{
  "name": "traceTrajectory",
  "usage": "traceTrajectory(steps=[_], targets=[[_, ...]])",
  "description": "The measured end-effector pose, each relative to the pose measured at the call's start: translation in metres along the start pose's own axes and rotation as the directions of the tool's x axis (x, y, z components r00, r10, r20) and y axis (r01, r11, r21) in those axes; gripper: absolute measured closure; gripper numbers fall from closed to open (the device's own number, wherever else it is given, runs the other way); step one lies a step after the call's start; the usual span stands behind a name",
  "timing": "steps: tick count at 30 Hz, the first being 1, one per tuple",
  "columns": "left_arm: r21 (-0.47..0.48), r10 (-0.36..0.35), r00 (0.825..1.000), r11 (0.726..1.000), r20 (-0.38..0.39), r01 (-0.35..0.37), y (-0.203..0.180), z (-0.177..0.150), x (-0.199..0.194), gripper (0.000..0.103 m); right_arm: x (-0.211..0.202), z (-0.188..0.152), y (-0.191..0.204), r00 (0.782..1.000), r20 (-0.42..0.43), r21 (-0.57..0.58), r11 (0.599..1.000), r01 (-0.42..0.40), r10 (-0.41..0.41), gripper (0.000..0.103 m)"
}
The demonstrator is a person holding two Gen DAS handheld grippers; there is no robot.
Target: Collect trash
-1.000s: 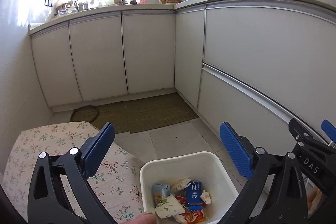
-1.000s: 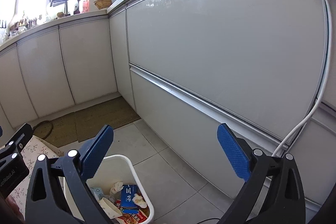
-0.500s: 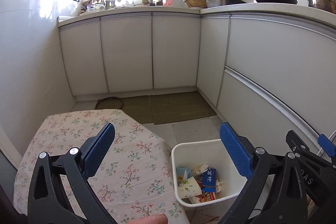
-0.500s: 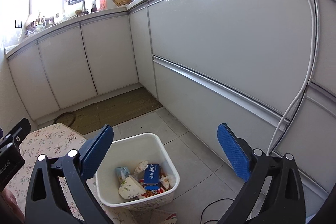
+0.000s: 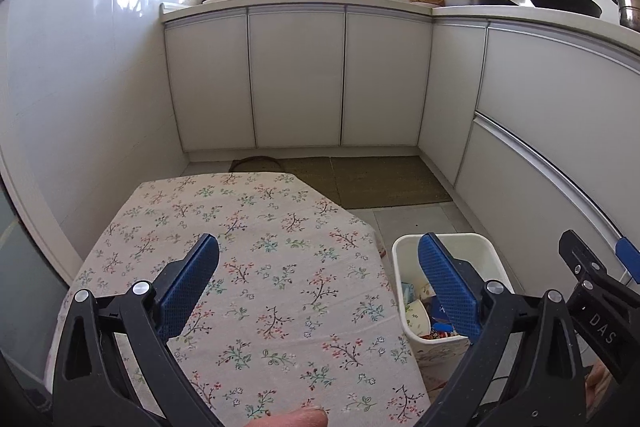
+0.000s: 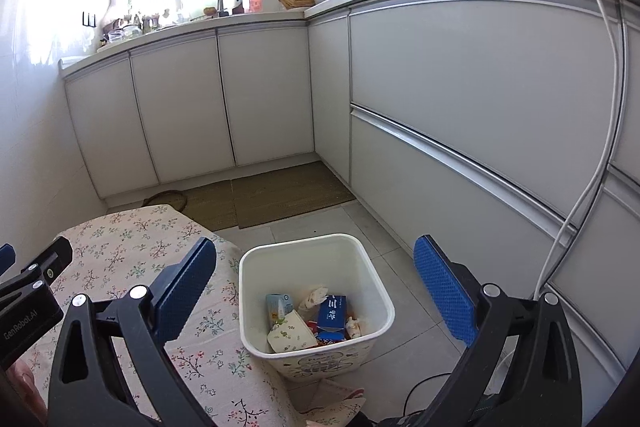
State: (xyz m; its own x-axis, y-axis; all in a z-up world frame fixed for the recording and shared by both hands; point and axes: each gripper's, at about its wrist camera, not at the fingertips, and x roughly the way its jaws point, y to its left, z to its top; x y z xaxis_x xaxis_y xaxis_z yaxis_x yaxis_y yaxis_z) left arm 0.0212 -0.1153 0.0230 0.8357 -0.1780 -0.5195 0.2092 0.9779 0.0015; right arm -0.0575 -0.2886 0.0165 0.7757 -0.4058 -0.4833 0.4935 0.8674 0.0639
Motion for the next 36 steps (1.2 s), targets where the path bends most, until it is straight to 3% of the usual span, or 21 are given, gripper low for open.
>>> traceTrajectory(steps=[8,36], targets=[[-0.016,0.011,1.0,1.0,0.004,-0.011,0.008,-0.001,-0.009,0.007,-0.001,-0.003,0.012,0.999,-0.005,-0.025,0.999,-0.038,0.038,0.007],[0.007,0.018,1.0,1.0,-0.002,-0.018,0.001,-0.006,-0.006,0.008,0.003,-0.007,0.009,0.999,-0.015,-0.029,0.999,-0.036,0.035,0.007]])
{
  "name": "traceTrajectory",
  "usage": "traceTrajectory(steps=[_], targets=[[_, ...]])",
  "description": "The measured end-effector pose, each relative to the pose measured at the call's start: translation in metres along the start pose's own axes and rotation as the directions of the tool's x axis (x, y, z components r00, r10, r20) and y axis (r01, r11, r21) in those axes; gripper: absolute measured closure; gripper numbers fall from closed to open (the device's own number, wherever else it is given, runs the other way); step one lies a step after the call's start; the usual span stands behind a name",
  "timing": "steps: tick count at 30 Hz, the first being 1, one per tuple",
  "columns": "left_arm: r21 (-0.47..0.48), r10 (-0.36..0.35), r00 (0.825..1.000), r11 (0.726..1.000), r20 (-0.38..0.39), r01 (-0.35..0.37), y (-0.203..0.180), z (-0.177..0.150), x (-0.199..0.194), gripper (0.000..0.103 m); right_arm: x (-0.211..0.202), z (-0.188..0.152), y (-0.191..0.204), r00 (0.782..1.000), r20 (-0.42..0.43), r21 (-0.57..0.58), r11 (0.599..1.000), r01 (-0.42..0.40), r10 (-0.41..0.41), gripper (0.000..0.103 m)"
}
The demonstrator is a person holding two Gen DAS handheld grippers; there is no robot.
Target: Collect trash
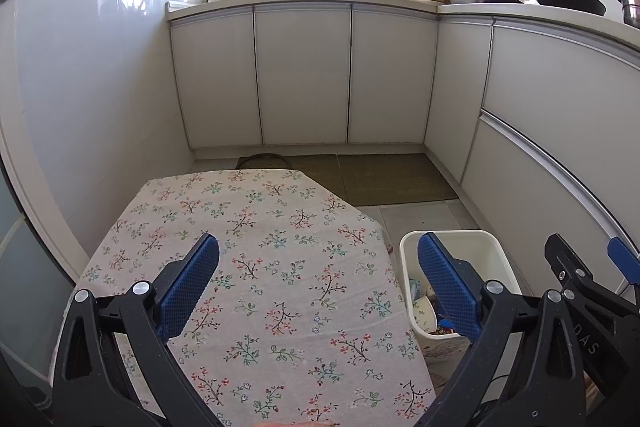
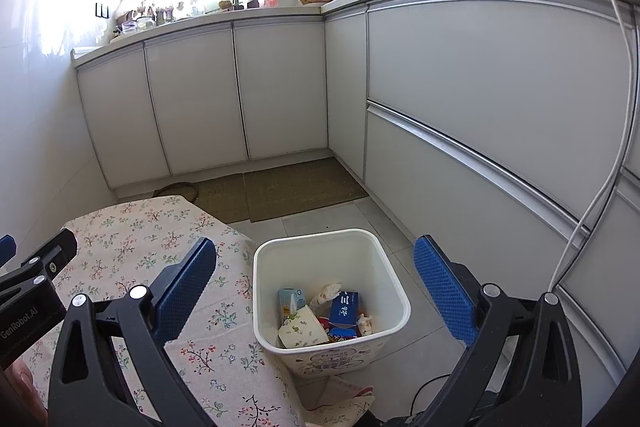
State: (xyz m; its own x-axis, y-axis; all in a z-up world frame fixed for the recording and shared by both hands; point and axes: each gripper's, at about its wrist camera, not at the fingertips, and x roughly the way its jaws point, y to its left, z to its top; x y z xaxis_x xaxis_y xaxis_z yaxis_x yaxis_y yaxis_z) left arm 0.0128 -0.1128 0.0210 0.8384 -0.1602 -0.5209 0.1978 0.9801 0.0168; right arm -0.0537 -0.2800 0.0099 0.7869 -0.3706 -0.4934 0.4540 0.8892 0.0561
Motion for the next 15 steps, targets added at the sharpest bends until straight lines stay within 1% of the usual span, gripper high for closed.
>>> traceTrajectory(steps=[2,6,11,15], targets=[[0.001,-0.002,1.0,1.0,0.003,0.002,-0.0002,0.0002,0.0,0.008,0.0001,0.0002,-0.0005,1.0,0.0,0.0,1.0,0.0,0.0,0.007],[0.006,-0.004,1.0,1.0,0.005,0.004,-0.0006,-0.0003,0.0013,0.014,0.0013,-0.0003,-0.0001,1.0,-0.007,-0.003,1.0,0.002,-0.002,0.007],[0.001,-0.004,1.0,1.0,0.003,0.004,0.0002,-0.0001,0.0022,0.016,0.0021,-0.0009,0.0012,1.0,-0.012,-0.001,1.0,0.003,-0.003,0.007],[0.01,-0.013,1.0,1.0,0.009,0.013,-0.0017,-0.0011,0.0016,0.023,0.0018,-0.0009,0.0012,1.0,-0.012,0.0,1.0,0.004,-0.004,0.007]])
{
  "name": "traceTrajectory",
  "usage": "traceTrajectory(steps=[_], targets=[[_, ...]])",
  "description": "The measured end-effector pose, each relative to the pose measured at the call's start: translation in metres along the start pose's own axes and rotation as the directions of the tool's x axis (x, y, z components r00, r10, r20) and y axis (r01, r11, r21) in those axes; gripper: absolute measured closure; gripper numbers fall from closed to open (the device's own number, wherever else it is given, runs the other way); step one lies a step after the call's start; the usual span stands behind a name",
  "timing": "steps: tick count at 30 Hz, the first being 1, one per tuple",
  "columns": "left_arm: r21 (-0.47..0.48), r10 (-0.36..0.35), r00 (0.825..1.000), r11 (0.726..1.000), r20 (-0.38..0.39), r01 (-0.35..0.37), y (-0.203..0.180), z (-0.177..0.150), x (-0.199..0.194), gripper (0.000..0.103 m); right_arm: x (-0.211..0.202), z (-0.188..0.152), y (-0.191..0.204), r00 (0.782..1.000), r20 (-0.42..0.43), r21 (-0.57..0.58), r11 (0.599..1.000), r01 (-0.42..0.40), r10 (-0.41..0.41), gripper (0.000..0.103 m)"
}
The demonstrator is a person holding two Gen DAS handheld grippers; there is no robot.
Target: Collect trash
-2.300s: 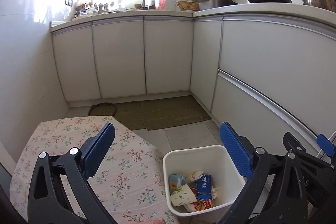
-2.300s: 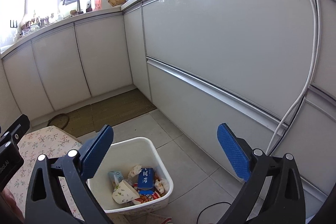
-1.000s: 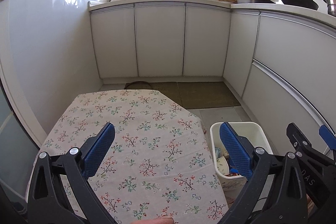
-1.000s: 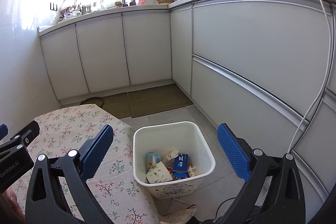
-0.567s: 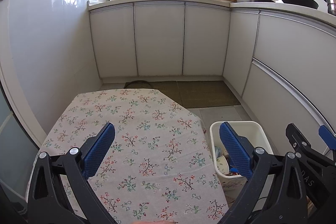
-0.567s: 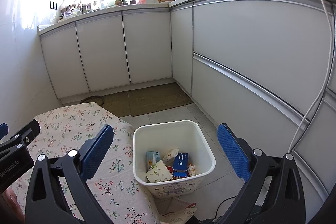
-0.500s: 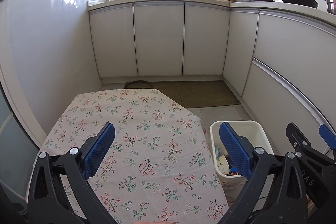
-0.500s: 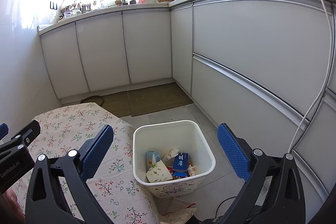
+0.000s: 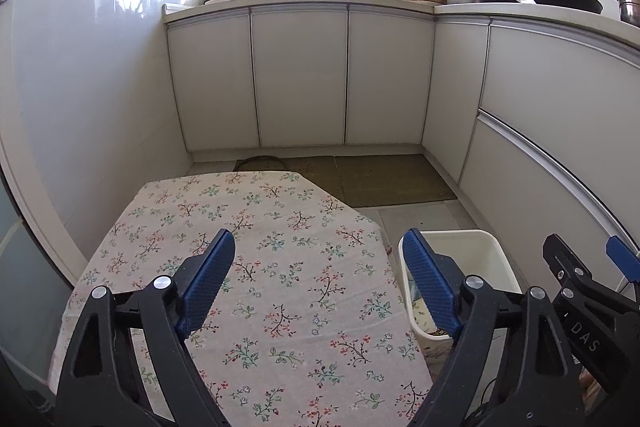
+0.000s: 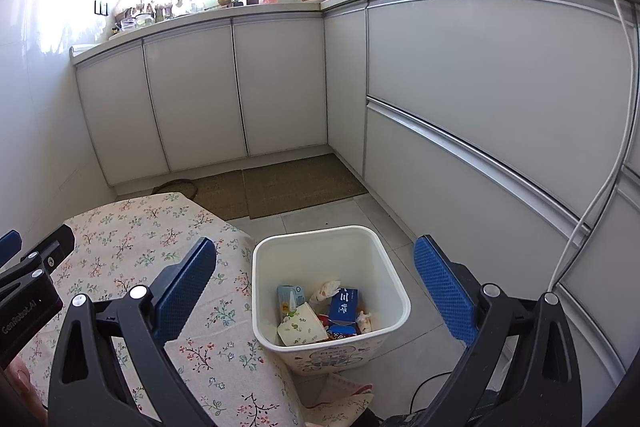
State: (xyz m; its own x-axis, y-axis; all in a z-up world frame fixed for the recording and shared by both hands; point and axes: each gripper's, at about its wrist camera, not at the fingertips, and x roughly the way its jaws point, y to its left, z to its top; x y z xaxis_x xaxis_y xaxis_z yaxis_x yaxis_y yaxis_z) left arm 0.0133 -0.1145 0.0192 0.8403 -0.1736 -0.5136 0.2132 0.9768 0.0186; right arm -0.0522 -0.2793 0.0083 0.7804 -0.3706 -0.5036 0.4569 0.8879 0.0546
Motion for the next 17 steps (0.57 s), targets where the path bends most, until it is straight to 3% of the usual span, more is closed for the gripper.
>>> traceTrajectory(steps=[8,12,17], targets=[[-0.009,-0.018,1.0,1.0,0.006,0.018,-0.0001,-0.0005,-0.0009,0.026,-0.0001,0.0006,-0.0009,1.0,0.003,0.002,1.0,-0.003,0.003,0.007],[-0.013,-0.022,1.0,1.0,-0.015,0.022,-0.0008,-0.0009,0.0005,0.013,0.0,0.0008,-0.0014,1.0,0.004,0.003,1.0,-0.002,0.002,0.007],[-0.009,-0.014,1.0,1.0,-0.018,0.014,-0.0032,-0.0012,-0.0002,0.01,-0.0004,0.0002,-0.0018,1.0,0.006,0.005,1.0,-0.003,0.003,0.007]])
